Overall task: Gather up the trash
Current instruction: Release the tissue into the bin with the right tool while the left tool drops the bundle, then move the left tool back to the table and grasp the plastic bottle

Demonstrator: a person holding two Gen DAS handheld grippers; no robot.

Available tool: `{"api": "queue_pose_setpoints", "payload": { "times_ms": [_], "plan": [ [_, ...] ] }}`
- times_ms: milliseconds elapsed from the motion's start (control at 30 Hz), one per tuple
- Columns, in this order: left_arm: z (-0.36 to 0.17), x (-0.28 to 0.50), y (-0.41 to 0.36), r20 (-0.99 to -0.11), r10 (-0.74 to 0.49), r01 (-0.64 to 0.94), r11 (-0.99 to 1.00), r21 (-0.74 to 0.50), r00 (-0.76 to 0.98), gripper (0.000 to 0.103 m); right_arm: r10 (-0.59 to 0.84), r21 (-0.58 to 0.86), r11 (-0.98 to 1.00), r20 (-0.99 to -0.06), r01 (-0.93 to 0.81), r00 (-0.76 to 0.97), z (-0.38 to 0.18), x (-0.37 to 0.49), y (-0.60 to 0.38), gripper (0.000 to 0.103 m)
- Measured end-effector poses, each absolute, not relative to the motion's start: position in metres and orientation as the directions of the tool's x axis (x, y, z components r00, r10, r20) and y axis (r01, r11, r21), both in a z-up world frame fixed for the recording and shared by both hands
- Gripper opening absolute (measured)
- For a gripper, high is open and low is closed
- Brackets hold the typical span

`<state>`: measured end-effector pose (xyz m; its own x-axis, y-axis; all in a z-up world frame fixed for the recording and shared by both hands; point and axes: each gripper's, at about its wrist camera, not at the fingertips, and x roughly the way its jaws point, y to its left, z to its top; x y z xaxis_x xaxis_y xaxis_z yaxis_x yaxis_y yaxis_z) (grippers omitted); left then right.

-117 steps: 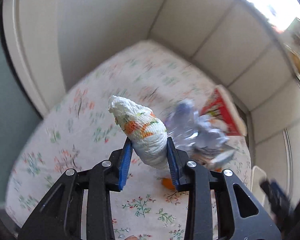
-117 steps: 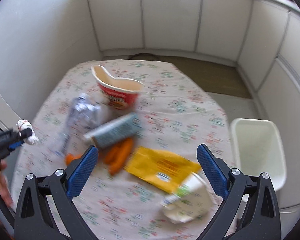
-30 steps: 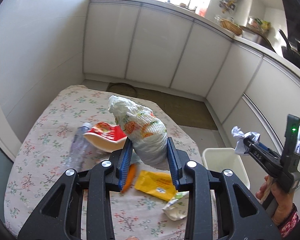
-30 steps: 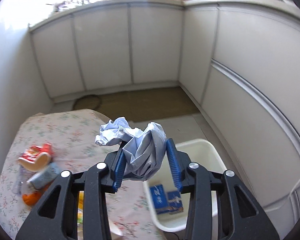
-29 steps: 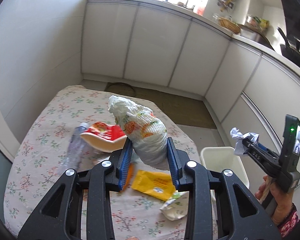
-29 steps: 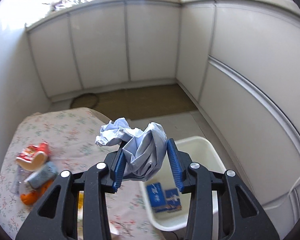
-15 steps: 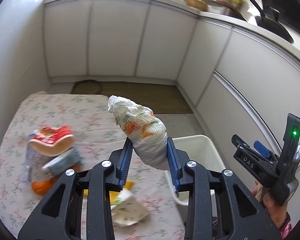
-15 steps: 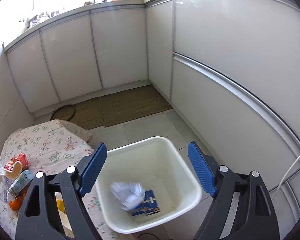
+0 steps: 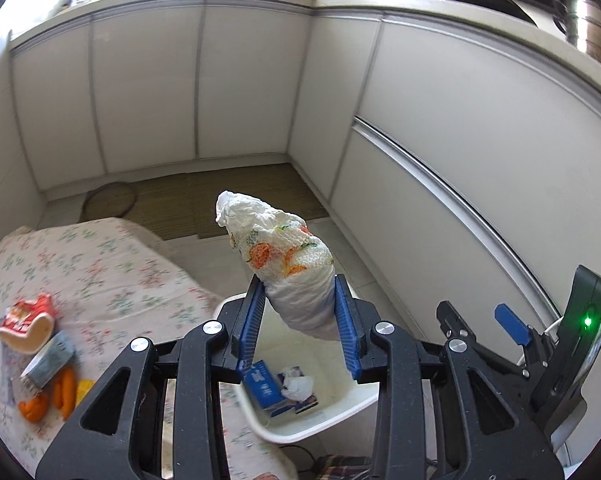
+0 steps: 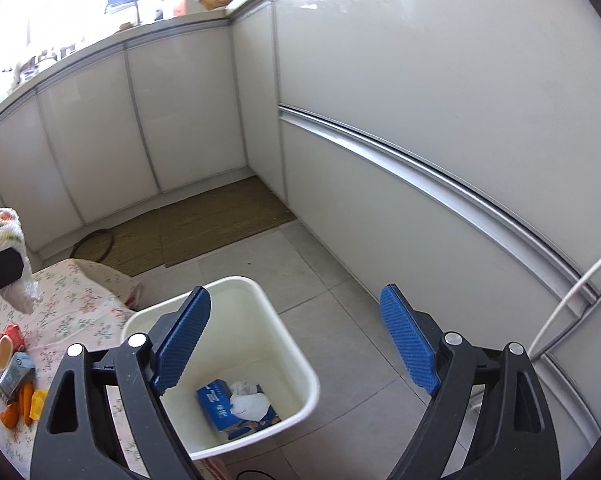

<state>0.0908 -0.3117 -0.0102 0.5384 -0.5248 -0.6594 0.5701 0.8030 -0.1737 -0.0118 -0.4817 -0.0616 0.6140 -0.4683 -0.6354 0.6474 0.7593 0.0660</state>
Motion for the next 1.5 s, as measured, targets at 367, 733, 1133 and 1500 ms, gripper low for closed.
{"api": "queue_pose_setpoints", "payload": {
  "times_ms": [367,733,1133,1500],
  "plan": [
    [-0.031,0.088,-0.356,-0.701,-0.484,0.603,0.792,-0.097,0.523,0.06,-0.517,0.084,0.696,-0.631,0.714,0.578,-0.067,-0.031,-0.503,0.09],
    [-0.035,0.087,-0.328,-0.715,-0.377,0.515,0.857,-0.027,0.589,0.091,-0.506,0.1,0.706,-0.622,0.701,0.598,-0.06,-0.033,-0.487,0.094],
    [-0.032,0.084,-0.28,-0.718,-0.303,0.428,0.904,-0.007,0.626,0.091,-0.451,0.102,0.767,-0.617,0.634,0.644,-0.053,-0.011,-0.442,0.094],
    [-0.055,0.109,-0.193,-0.762,-0.174,0.265,0.964,-0.002,0.624,0.091,-0.354,0.082,0.854,-0.634,0.515,0.688,-0.058,0.021,-0.369,0.094]
  ]
}}
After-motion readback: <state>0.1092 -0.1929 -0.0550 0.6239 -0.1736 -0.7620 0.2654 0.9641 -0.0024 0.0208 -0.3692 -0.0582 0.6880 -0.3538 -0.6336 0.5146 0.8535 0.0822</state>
